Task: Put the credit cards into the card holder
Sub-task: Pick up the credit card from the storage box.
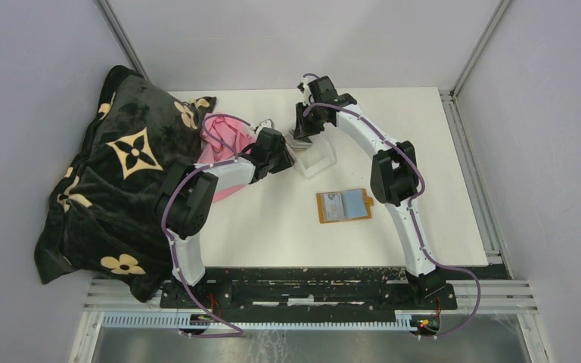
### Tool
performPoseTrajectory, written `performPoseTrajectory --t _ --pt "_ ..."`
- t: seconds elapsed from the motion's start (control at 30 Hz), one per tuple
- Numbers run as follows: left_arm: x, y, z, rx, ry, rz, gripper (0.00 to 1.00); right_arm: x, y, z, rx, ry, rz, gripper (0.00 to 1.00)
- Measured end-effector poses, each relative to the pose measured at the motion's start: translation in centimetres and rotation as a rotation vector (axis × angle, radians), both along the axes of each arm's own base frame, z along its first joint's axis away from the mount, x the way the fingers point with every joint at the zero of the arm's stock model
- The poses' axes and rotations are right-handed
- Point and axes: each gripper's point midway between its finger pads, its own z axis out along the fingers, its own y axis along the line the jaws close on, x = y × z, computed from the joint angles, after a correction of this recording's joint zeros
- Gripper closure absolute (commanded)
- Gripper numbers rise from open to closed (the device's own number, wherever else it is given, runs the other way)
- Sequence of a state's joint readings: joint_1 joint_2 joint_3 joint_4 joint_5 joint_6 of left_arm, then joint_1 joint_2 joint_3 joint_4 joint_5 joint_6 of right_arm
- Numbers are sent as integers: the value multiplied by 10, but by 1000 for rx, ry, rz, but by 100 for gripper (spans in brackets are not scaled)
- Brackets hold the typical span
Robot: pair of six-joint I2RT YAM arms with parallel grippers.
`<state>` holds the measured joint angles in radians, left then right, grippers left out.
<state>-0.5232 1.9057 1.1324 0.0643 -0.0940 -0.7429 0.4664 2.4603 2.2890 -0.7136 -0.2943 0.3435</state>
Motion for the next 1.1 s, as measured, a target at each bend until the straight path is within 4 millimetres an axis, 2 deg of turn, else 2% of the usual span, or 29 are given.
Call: performPoseTrajectory --t 0.83,1.1 --pt "2 -2 -5 -2 2 -3 59 11 -20 6 7 0 -39 67" --pt "10 -9 3 -20 -13 -13 59 13 -24 7 24 11 -48 67"
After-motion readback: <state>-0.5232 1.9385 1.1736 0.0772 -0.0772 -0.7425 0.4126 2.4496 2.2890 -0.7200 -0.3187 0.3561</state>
